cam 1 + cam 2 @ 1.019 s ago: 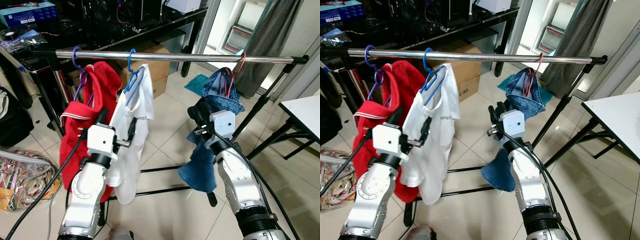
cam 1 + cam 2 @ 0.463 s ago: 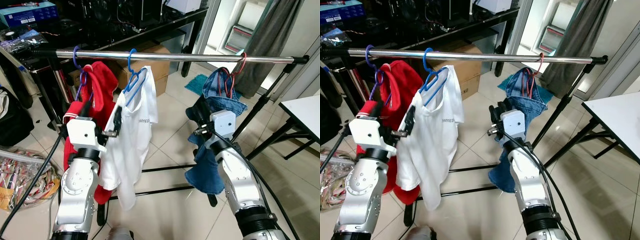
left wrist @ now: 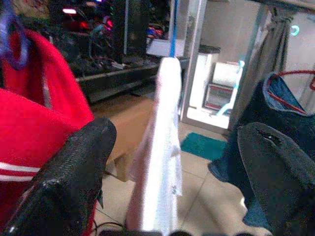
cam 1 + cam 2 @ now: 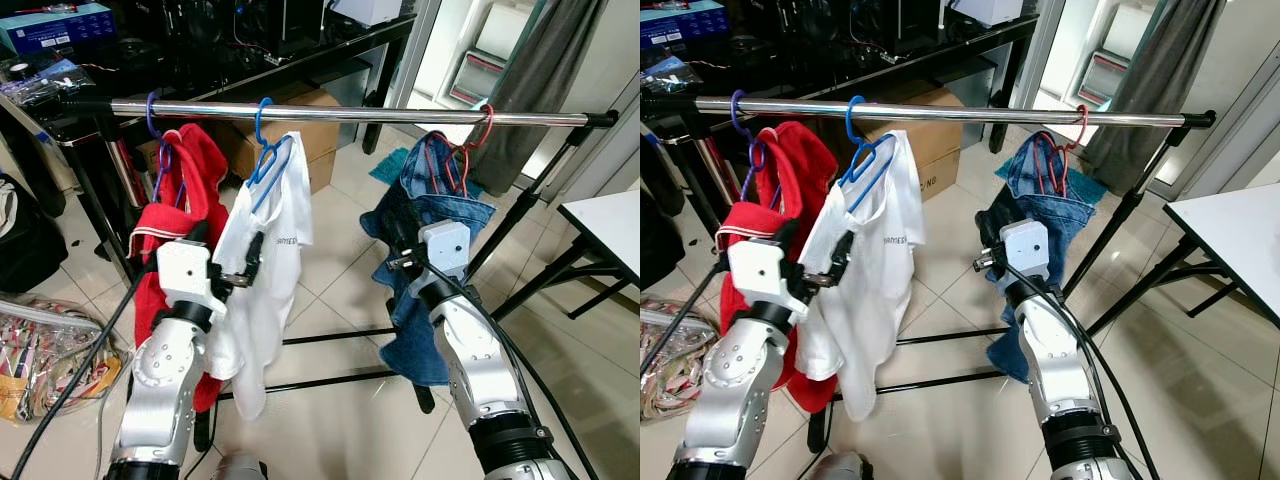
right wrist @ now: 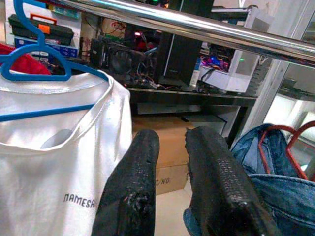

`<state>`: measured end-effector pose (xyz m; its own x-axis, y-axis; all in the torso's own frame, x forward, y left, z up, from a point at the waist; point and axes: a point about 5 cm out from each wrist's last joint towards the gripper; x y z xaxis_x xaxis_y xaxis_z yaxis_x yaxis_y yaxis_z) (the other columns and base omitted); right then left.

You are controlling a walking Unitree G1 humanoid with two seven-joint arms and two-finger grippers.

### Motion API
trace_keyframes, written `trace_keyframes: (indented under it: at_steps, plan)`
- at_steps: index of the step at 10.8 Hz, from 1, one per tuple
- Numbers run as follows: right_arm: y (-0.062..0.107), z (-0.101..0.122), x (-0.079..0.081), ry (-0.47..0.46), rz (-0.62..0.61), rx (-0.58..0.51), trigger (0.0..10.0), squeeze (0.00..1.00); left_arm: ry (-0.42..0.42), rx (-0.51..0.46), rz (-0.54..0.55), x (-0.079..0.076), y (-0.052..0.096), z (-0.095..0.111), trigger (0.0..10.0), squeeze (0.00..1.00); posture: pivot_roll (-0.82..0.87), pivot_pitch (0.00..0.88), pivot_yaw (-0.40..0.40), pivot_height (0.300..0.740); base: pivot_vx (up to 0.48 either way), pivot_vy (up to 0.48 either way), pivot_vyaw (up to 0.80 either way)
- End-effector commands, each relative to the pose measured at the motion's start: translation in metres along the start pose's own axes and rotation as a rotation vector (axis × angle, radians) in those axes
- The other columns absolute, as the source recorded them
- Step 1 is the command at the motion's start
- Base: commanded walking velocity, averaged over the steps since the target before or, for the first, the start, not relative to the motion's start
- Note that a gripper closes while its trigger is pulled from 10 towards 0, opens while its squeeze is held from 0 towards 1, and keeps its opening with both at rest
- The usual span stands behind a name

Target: Hang hanger

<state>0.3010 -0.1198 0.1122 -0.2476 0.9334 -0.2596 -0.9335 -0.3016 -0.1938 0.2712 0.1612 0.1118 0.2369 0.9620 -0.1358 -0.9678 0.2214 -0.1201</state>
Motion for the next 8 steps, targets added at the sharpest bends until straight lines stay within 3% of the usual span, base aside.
trace_keyframes:
  at_steps: [1,3,8]
  plan:
    - [0.0009,-0.0027,-0.0031,-0.005,-0.017,0.016,10.0,0.0,0.008,0.055,-0.021,-0.0048,-0.0026,-0.0085,10.0,0.0,0.35,0.03,-0.089,0.74,0.0,0.0,0.0]
    - [0.0017,-0.0032,-0.004,-0.004,-0.016,0.018,10.0,0.0,0.031,0.104,0.028,-0.0024,-0.0053,-0.016,10.0,0.0,0.34,0.029,-0.091,0.74,0.0,0.0,0.0]
    - [0.001,-0.003,-0.0018,-0.005,-0.005,0.02,10.0,0.0,0.014,0.082,0.039,-0.0033,-0.0104,-0.0122,10.0,0.0,0.34,0.033,-0.093,0.74,0.0,0.0,0.0]
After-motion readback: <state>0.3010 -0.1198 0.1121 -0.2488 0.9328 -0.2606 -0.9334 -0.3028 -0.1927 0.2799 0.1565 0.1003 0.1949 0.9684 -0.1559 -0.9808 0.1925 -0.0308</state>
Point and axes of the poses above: a point about 5 cm out from each wrist's last joint towards the gripper, its own y axis pointing back from the gripper into the wrist, its own z axis along the axis of the wrist's last joint, x = y × z, and after that the axes turned 10 degrees about y, right-handed
